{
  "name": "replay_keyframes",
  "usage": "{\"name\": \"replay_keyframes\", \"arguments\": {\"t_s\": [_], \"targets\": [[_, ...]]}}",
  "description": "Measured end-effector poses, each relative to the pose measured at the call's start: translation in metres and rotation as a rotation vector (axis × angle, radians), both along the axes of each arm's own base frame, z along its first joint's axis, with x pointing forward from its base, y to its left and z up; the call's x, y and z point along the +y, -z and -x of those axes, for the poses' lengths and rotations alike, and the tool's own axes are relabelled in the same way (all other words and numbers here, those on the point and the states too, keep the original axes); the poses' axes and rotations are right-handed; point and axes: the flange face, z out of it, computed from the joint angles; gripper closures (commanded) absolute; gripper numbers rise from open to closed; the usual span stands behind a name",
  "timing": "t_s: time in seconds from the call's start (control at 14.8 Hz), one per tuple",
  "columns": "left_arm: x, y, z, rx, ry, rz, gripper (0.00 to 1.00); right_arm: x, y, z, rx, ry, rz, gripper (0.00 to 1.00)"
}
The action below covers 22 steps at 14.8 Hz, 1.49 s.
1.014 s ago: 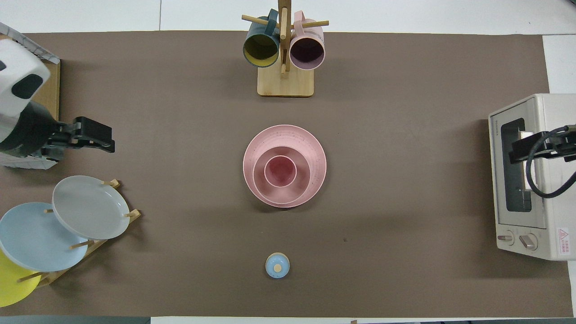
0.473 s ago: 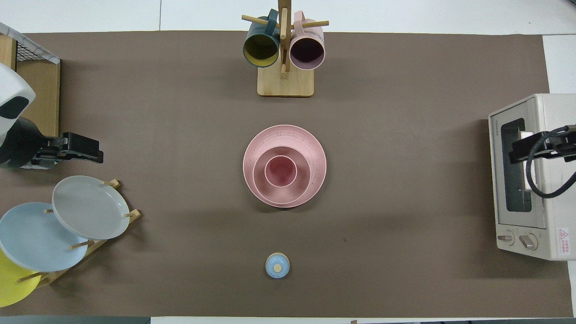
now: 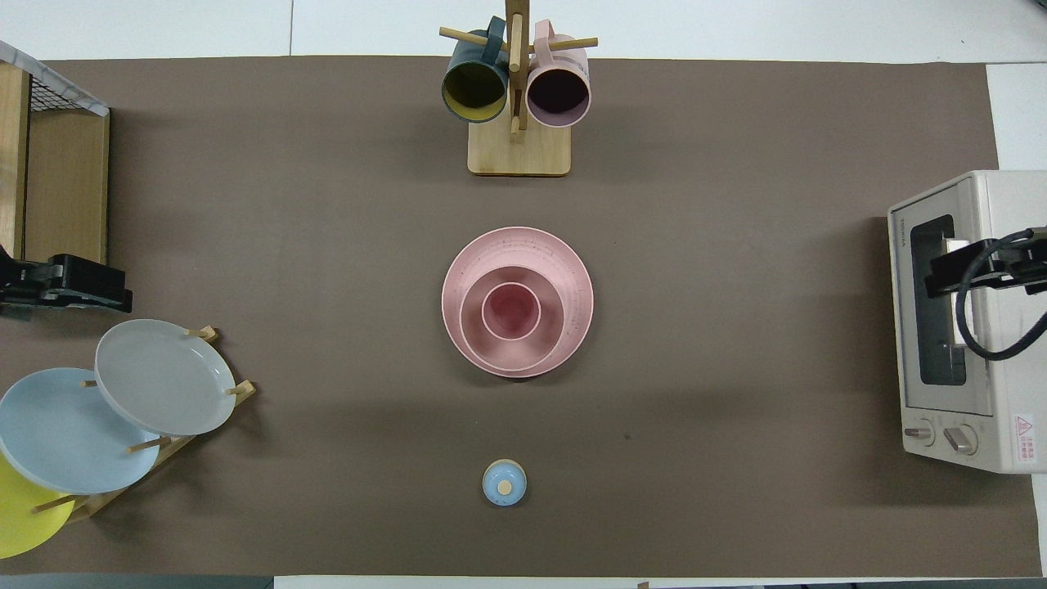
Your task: Organize tableware
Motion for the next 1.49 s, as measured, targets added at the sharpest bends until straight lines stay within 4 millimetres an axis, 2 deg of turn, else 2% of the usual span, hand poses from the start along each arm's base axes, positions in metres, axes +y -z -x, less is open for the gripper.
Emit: {"name": "replay_keyframes", "arguments": {"t_s": [0.41,1.49], "targets": [[-0.0047,0.0007,-0.0063,-0.031,0.001,0.035,0.0,0.0,0.0,0.0,0.0,0.0,0.0,0.0],[-0.0069,0.0015,-0.0061,-0.03,0.008,0.031,0.0,0.0,0.0,0.0,0.0,0.0,0.0,0.0]]}}
